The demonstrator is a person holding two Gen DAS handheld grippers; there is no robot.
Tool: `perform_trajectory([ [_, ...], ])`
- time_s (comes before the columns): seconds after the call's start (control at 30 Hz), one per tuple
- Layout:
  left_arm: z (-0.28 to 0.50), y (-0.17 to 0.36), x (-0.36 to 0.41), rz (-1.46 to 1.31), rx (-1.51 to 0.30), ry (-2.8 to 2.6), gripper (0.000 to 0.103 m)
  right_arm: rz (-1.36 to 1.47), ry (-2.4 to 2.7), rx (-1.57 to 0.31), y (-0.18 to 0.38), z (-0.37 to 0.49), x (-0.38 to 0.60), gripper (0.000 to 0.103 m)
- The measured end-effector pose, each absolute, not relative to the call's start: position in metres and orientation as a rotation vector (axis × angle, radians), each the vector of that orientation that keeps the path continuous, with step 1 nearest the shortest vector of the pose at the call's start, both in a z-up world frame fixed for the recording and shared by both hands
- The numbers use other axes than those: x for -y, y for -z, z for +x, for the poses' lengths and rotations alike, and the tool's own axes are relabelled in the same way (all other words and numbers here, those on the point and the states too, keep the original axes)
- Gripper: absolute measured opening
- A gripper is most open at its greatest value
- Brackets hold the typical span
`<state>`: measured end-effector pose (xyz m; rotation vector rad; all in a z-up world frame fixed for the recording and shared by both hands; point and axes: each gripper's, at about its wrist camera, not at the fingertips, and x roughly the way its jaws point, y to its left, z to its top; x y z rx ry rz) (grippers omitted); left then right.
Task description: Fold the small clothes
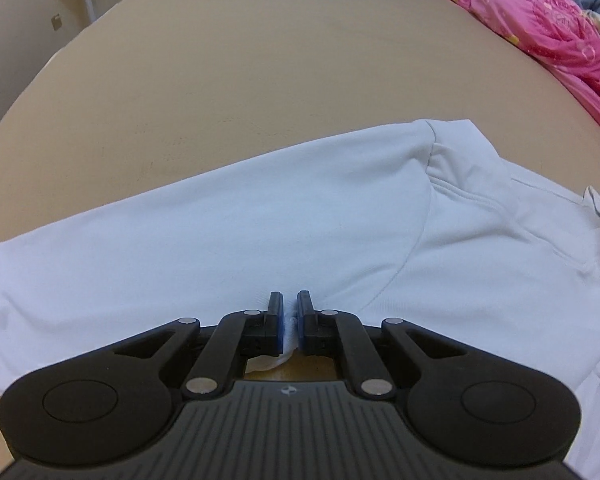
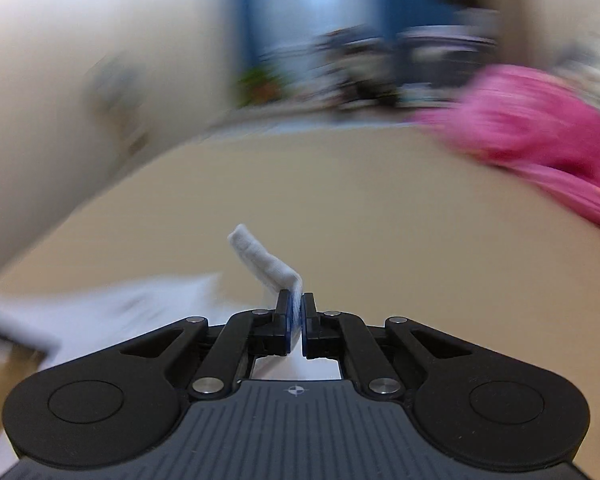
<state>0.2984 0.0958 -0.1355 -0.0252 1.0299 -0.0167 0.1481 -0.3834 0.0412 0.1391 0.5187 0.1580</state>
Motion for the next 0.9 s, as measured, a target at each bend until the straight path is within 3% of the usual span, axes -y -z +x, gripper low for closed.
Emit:
perform_trajectory([
  [0.13, 0.289, 0.121, -0.11, -0.023, -1.037, 0.01, 0.007, 0.301, 0.205, -0.469, -0.062, 0.131, 0.558, 0.003],
  [0.2, 0.288, 0.121, -0.113, 0.021, -1.051, -0.057, 0.0, 0.372, 0.394, -0.442, -0.063, 0.12, 0.633, 0.003],
  [0.33, 0.287, 0.12, -0.129, -0.013, -1.063, -0.126, 0.0, 0.514, 0.596, -0.35, -0.052, 0.089, 0.731, 0.003],
  [0.4, 0.287, 0.121, -0.126, 0.018, -1.061, -0.119, 0.0, 0.514, 0.697, -0.414, -0.029, 0.086, 0.755, 0.003],
  [0.6, 0.29, 0.124, -0.118, 0.046, -1.048, -0.126, 0.0, 0.514, 1.026, -0.615, 0.053, 0.072, 0.765, 0.008],
  [0.7, 0.291, 0.116, -0.121, 0.02, -1.004, -0.138, 0.004, 0.418, 1.119, -0.552, 0.046, 0.06, 0.718, 0.009],
  [0.77, 0.29, 0.104, -0.12, 0.006, -0.941, -0.139, 0.004, 0.391, 1.16, -0.485, 0.031, 0.057, 0.688, 0.017],
  [0.83, 0.288, 0.093, -0.115, -0.044, -0.883, -0.075, 0.007, 0.401, 1.002, -0.437, 0.013, 0.07, 0.66, 0.018],
  [0.87, 0.287, 0.088, -0.111, -0.07, -0.852, -0.028, 0.009, 0.401, 0.842, -0.447, 0.007, 0.084, 0.642, 0.019],
  [0.9, 0.288, 0.085, -0.104, -0.086, -0.821, 0.022, 0.019, 0.426, 0.69, -0.464, 0.005, 0.097, 0.626, 0.02],
])
